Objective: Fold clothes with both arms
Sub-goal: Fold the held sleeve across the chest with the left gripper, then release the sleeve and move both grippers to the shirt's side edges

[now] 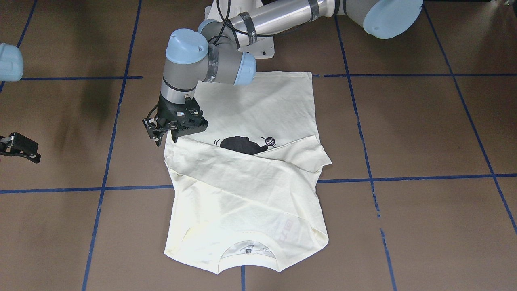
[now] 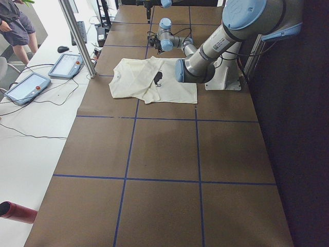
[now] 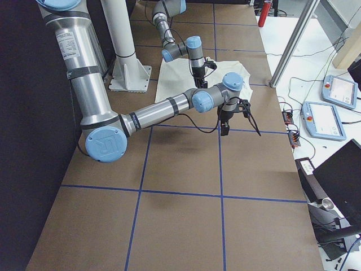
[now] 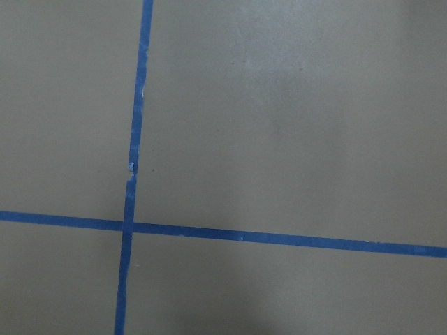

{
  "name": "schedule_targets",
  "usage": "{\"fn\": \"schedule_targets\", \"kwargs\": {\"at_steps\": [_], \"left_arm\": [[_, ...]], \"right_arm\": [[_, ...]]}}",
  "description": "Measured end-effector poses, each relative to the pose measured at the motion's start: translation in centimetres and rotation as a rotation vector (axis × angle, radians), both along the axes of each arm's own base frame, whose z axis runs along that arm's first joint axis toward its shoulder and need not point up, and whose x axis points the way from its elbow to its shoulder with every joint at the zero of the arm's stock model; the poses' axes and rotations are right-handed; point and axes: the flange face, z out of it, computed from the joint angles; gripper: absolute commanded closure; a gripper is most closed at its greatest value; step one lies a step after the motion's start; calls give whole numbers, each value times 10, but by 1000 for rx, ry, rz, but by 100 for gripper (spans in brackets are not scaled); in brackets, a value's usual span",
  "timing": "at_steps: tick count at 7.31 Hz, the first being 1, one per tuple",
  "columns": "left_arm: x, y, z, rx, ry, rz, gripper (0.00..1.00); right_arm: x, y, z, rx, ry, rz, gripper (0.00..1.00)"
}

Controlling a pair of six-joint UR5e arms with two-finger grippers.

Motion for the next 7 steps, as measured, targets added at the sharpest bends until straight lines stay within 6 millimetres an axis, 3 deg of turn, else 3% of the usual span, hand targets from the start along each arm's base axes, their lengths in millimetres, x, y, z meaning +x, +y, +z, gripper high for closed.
{"fn": "schedule_targets", "kwargs": {"at_steps": [2,3,4,5,7], "left_arm": [[-11,-1,-5,60,-34,24,0],[-27,-4,-1,98,-92,44,0],[-51,-8,19,141,-147,73,0],[-84,-9,53,188,-192,114,0],[-175,8,115,307,-291,198,0]], "right_arm": [[-3,2,-8,-3,-7,12,0],[-11,8,-19,-14,-17,27,0],[-26,19,-34,-33,-30,43,0],[-49,37,-52,-53,-37,60,0],[-106,94,-90,-88,-42,95,0]]}}
